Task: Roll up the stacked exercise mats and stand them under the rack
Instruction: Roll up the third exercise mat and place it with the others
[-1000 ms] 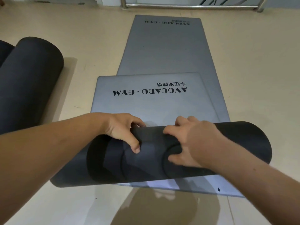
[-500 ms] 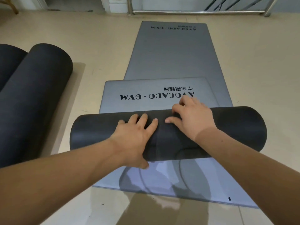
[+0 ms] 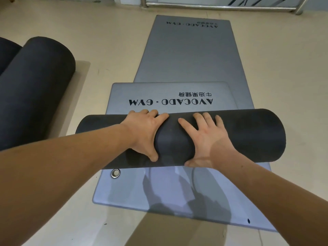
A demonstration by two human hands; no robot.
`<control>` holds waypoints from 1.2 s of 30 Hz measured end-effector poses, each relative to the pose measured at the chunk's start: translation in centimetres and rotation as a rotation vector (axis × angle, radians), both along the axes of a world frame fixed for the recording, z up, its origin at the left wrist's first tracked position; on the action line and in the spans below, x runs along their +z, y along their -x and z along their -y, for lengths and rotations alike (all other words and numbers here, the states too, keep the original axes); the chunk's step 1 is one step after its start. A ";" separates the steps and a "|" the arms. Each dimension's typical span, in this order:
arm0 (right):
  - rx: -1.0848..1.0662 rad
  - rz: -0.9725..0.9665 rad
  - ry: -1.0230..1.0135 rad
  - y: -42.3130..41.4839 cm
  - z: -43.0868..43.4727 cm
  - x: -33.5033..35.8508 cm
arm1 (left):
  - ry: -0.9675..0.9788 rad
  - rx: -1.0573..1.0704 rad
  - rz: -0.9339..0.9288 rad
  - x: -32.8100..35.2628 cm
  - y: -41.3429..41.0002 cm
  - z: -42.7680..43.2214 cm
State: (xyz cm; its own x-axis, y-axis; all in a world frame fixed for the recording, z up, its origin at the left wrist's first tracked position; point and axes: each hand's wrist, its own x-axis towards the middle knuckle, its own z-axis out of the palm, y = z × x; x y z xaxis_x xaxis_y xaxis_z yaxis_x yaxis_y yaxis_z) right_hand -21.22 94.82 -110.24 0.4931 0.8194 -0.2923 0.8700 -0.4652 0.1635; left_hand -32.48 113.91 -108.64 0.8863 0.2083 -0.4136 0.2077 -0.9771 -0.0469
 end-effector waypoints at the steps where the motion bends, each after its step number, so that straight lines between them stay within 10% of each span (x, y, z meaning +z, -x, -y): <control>1: 0.023 0.002 0.002 -0.3 -0.1 0.2 | 0.006 0.005 -0.007 0.2 -0.1 0.0; 16: 0.081 -0.470 0.193 0.2 1.0 4.7 | 0.560 0.207 -0.209 2.0 4.3 1.5; 22: -0.028 -0.337 -0.068 -2.5 -1.0 5.7 | 0.221 0.118 0.120 4.5 4.7 0.8; 26: -0.118 -0.115 -0.219 -2.7 -2.3 6.4 | 0.091 0.067 -0.013 4.9 3.9 2.6; 36: -0.042 -0.133 -0.029 2.4 0.1 3.0 | 0.045 0.080 0.055 2.1 2.8 -0.5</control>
